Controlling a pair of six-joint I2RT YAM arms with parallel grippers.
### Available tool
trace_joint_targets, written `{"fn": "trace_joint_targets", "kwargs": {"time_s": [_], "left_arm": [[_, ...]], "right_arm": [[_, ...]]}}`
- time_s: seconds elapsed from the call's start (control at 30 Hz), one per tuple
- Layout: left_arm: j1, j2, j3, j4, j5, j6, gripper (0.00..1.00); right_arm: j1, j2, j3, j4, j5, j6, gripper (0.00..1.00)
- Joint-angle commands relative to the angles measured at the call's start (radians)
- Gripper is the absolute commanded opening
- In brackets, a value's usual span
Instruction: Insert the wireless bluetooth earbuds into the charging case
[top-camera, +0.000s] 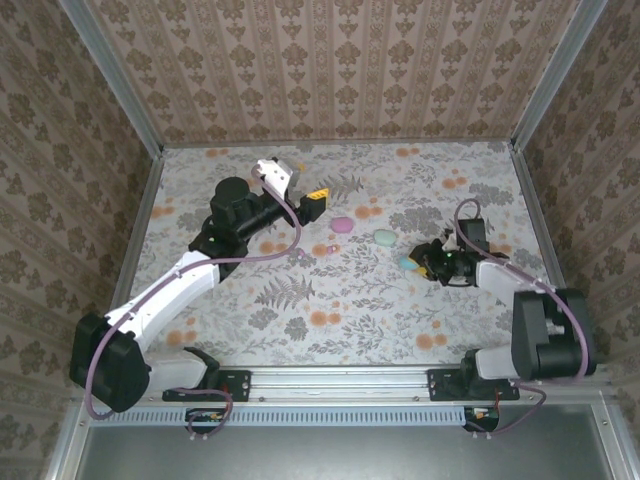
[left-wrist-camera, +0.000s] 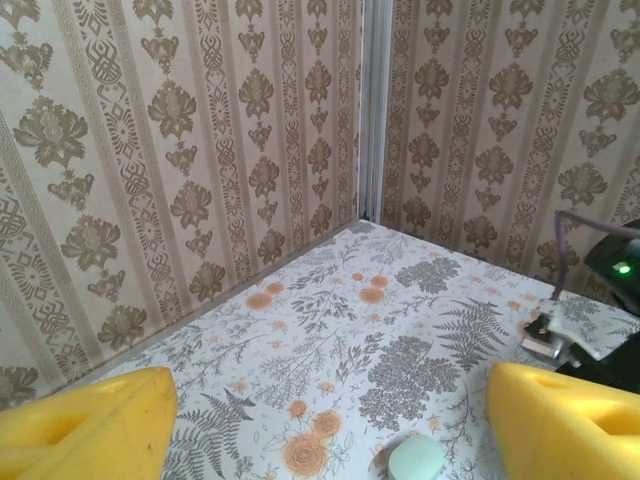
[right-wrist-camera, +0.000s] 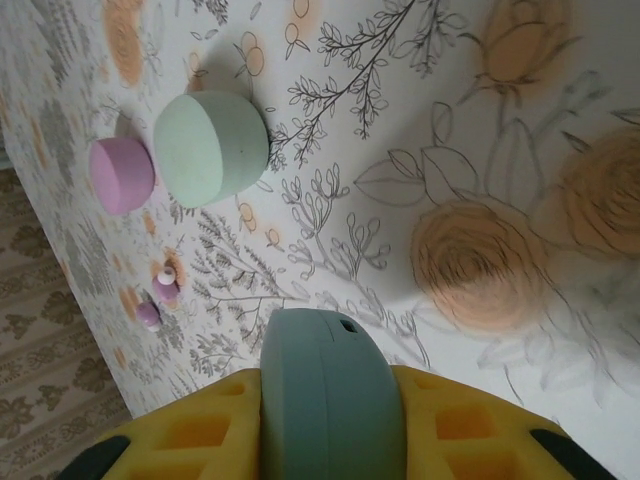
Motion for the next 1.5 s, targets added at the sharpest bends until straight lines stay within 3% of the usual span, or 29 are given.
{"fn": "trace_joint_targets", "kwargs": {"time_s": [0.0,0.33,0.5,0.77,0.93,1.1,1.2,1.37,1.47], "left_arm": [[0.009,-0.037,-0.008,-0.020,-0.019,-0.008,0.81],[0.018,-0.063,-0.019,-0.052,-0.033,0.011,0.81],[0.020,-0.063,-0.019,-0.051,-0.033,0.013,0.81],[0.032,-0.074,-0.028,-0.056,-0.034,0.019,0.81],[0.065,-0.086,-0.037,-0.084,-0.074,-0.012,0.82],[0.150,-0.125,-0.063,-0.140,-0.106,-0.088,0.81],[0.186,-0.167,-0.093,-0.157,-0.117,-0.097,0.81],[0.225,-0.226,-0.118,-0.190,-0.120,-0.086,0.81],[0.243,-0.243,-0.129,-0.199,-0.118,-0.078,0.82]], "right_arm": [[0.021,0.089,0.047,0.116,-0.032,-0.017,0.26],[0.049,0.213,0.054,0.136,0.001,-0.043,0.35],[0.050,0.159,0.066,0.022,0.053,-0.077,0.51],[0.078,0.013,0.199,-0.260,0.210,-0.213,0.61],[0.242,0.050,0.365,-0.259,0.298,-0.515,0.63],[0.393,0.248,0.612,-0.336,0.338,-1.018,0.63],[0.427,0.374,0.738,-0.398,0.342,-1.321,0.64],[0.427,0.537,0.897,-0.485,0.307,-1.579,0.64],[0.426,0.609,0.956,-0.501,0.309,-1.656,0.66]]}}
